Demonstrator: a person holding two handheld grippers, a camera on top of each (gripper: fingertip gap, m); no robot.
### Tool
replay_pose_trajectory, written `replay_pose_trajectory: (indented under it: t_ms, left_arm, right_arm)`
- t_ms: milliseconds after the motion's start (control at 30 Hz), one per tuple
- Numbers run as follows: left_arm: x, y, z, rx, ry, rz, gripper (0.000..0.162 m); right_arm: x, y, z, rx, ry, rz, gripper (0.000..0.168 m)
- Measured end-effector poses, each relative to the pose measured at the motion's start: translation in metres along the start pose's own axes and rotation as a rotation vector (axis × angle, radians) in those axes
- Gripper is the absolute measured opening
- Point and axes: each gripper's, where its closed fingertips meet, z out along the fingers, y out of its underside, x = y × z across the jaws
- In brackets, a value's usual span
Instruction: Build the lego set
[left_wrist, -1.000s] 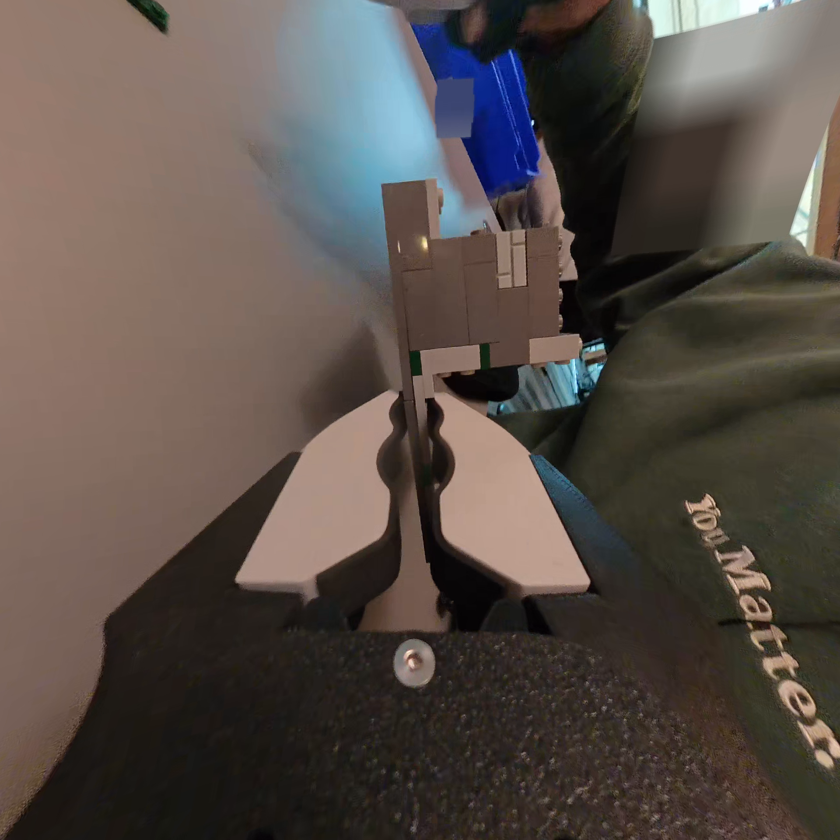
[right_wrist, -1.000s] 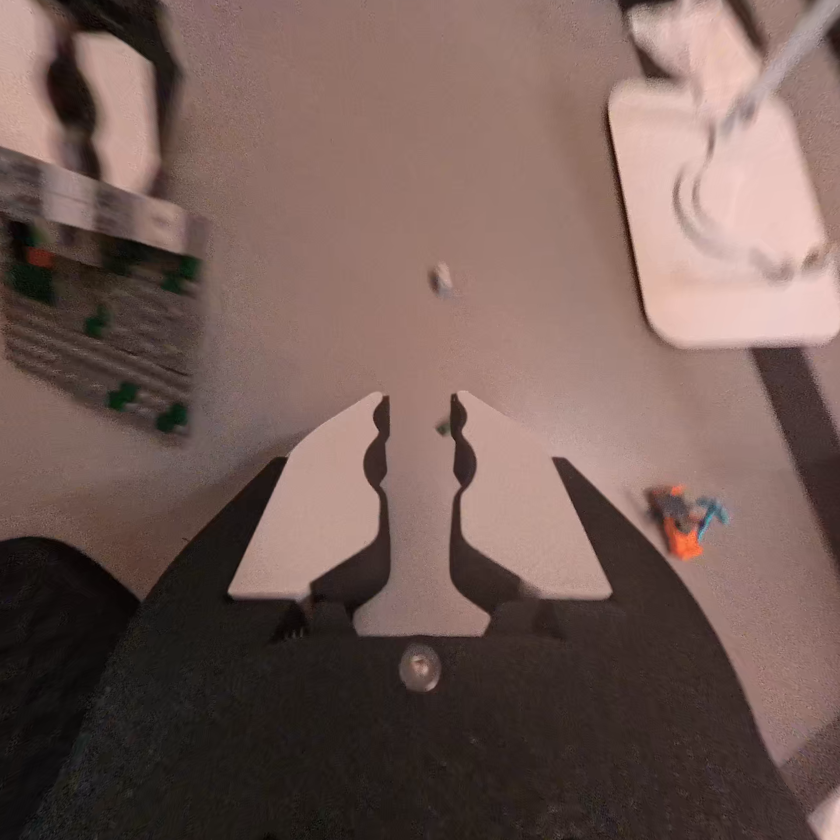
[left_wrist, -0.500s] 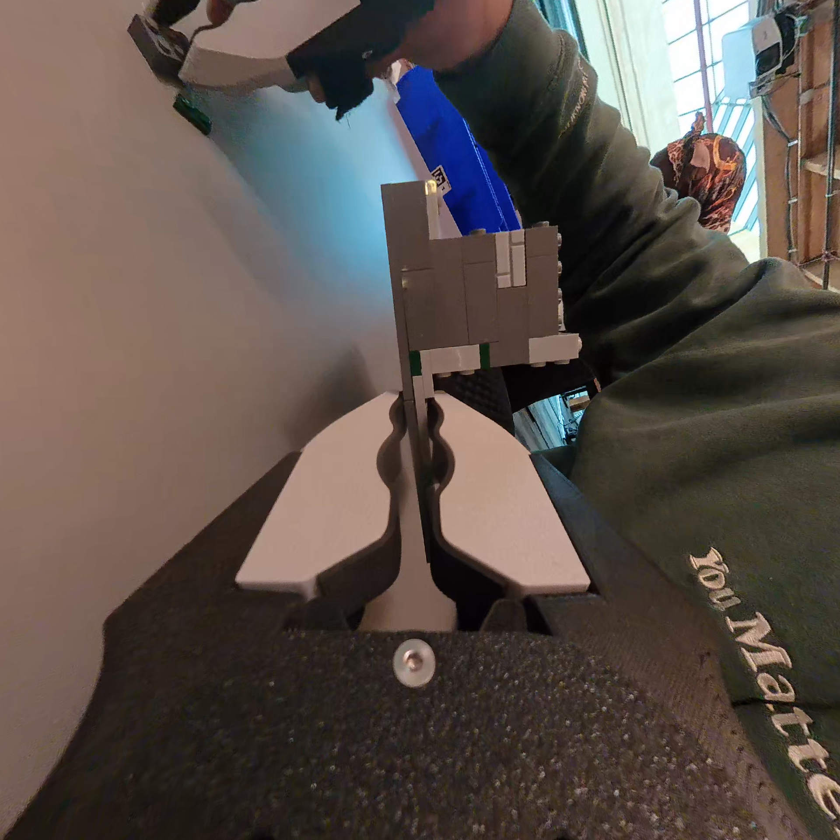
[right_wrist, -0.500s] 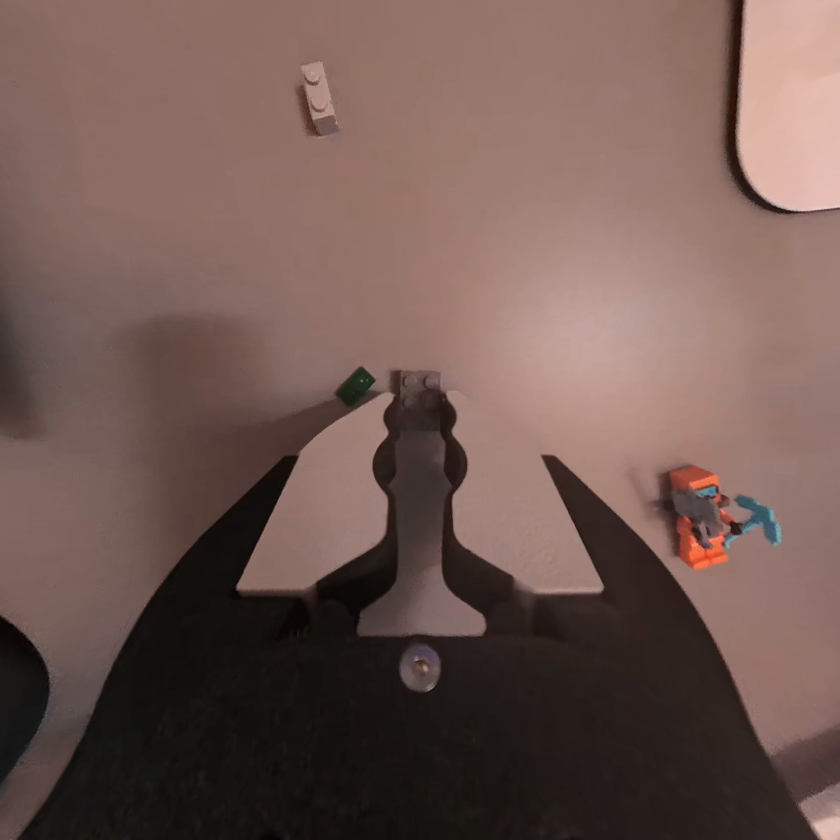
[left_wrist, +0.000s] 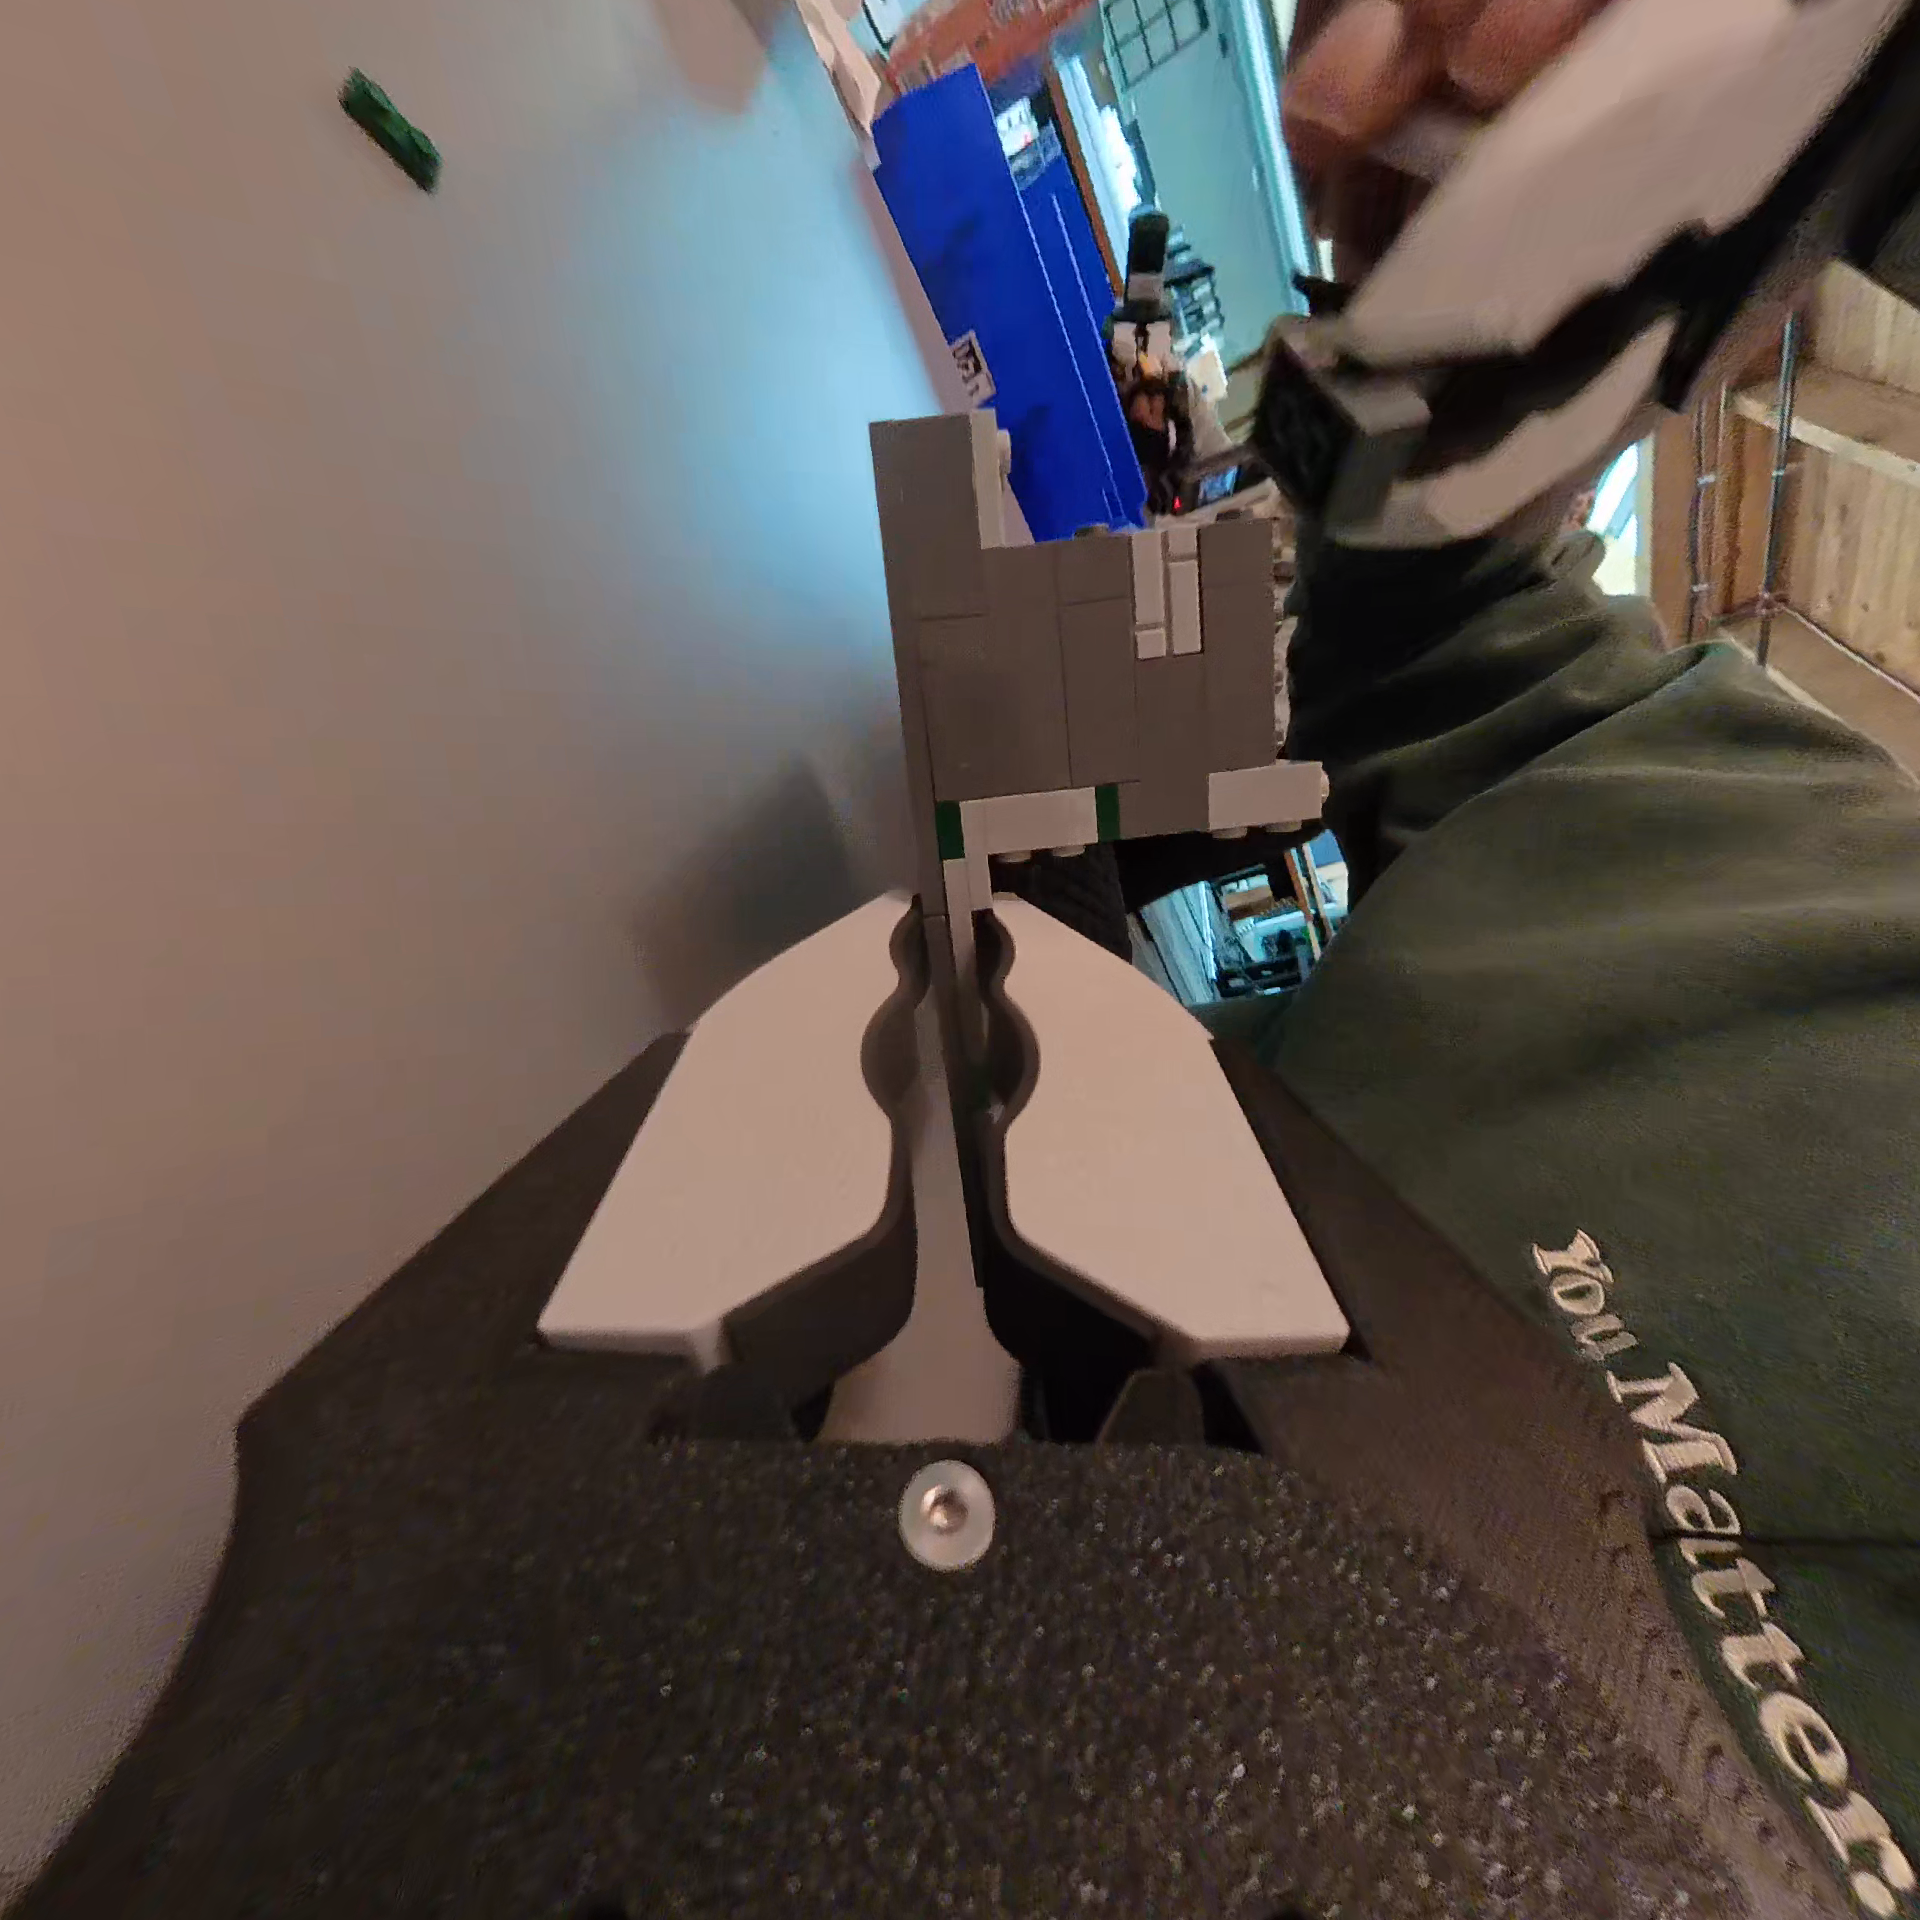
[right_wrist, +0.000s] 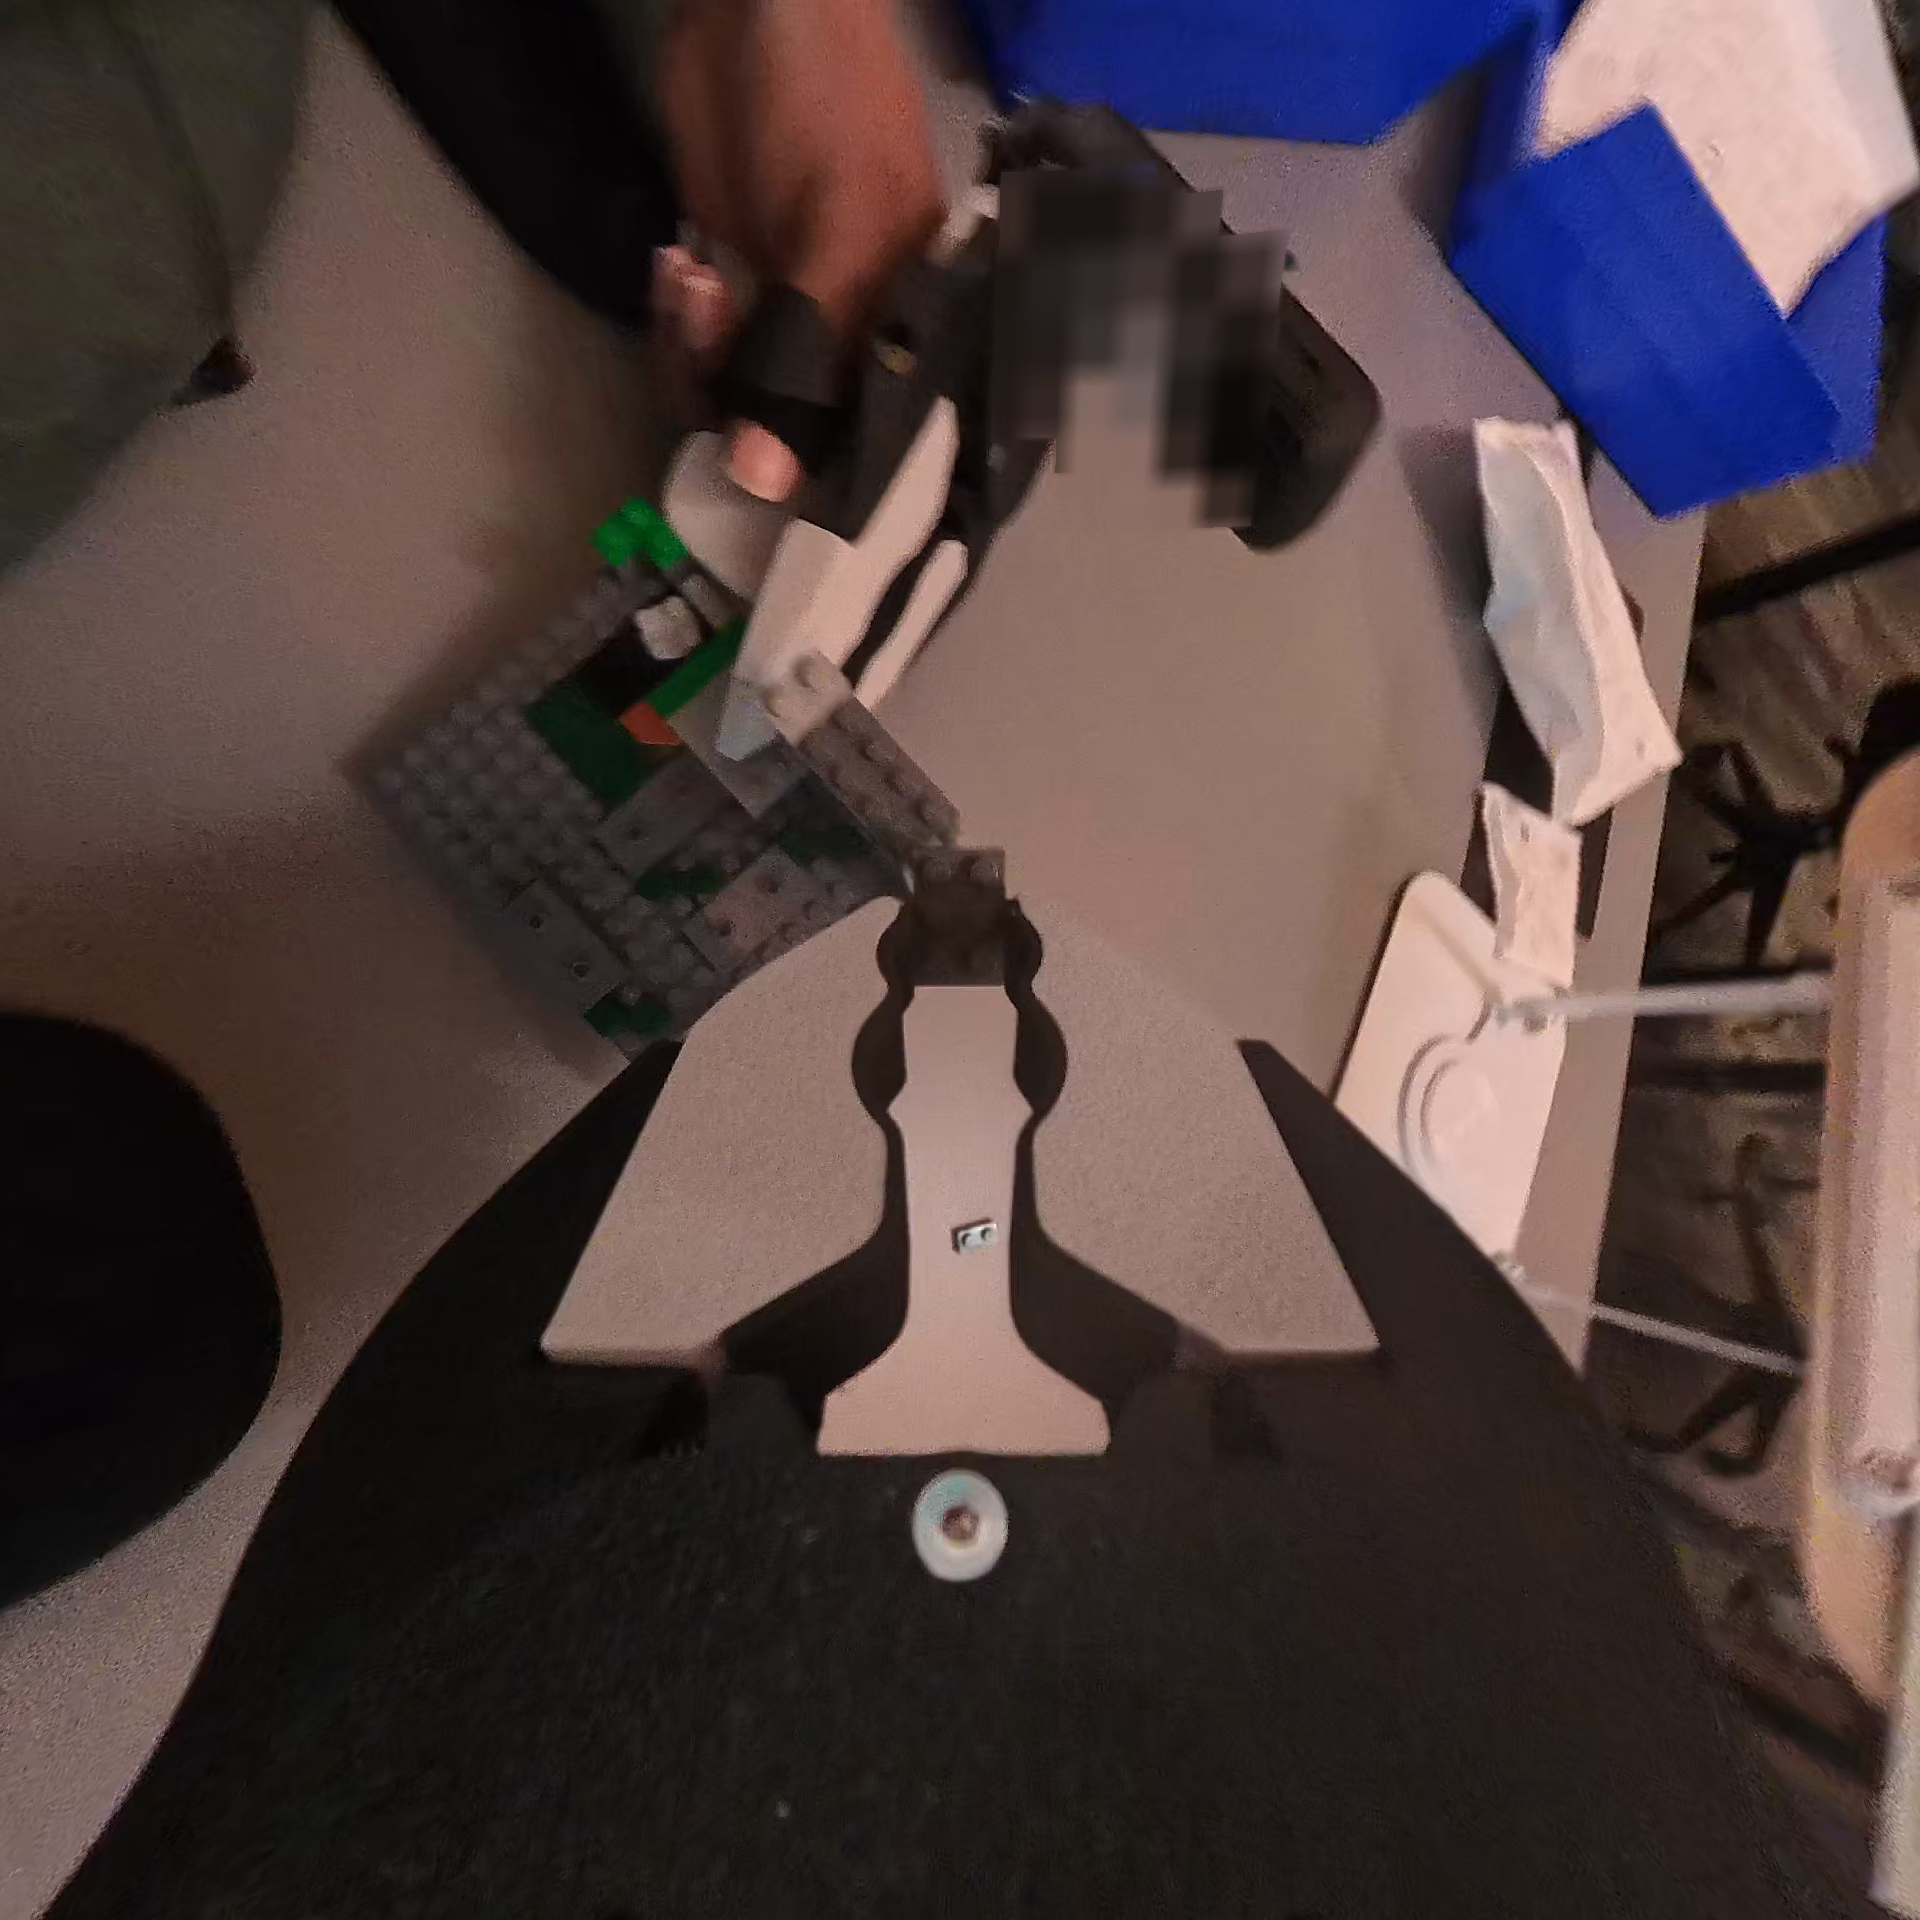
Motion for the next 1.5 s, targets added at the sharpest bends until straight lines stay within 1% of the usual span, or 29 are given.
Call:
replay_pose_trajectory:
  t_ms: [100, 200, 333, 433, 533, 800, 1033, 1200, 1367, 1500]
  left_arm:
    - [0.005, 0.005, 0.003, -0.029, 0.015, -0.013, 0.008]
    - [0.008, 0.01, 0.003, -0.053, -0.006, 0.012, 0.008]
    - [0.014, 0.015, 0.001, -0.06, -0.01, 0.027, 0.008]
    - [0.015, 0.019, -0.002, -0.067, -0.023, 0.035, 0.008]
    - [0.013, 0.023, -0.004, -0.094, -0.06, 0.071, 0.008]
    - [0.016, 0.027, -0.006, -0.137, -0.111, 0.175, 0.009]
    - [0.022, 0.036, -0.004, -0.163, -0.114, 0.246, 0.011]
    - [0.021, 0.034, -0.004, -0.155, -0.131, 0.283, 0.009]
    - [0.023, 0.034, -0.006, -0.157, -0.134, 0.276, 0.009]
    - [0.019, 0.034, -0.005, -0.161, -0.131, 0.222, 0.008]
  right_arm:
    - [-0.021, -0.019, 0.002, -0.048, -0.057, -0.176, 0.016]
    - [-0.029, -0.026, 0.004, -0.12, -0.081, -0.328, 0.016]
    - [-0.035, -0.027, 0.008, -0.18, -0.123, -0.429, 0.016]
    - [-0.038, -0.029, 0.01, -0.191, -0.134, -0.474, 0.016]
    - [-0.041, -0.03, 0.012, -0.225, -0.138, -0.536, 0.016]
    - [-0.046, -0.03, 0.011, -0.277, -0.129, -0.639, 0.016]
    - [-0.05, -0.03, 0.01, -0.26, -0.06, -0.672, 0.016]
    - [-0.059, -0.042, 0.008, -0.192, -0.039, -0.675, 0.016]
    - [-0.059, -0.042, 0.006, -0.211, 0.001, -0.676, 0.016]
    - [-0.059, -0.041, 0.008, -0.228, 0.023, -0.668, 0.016]
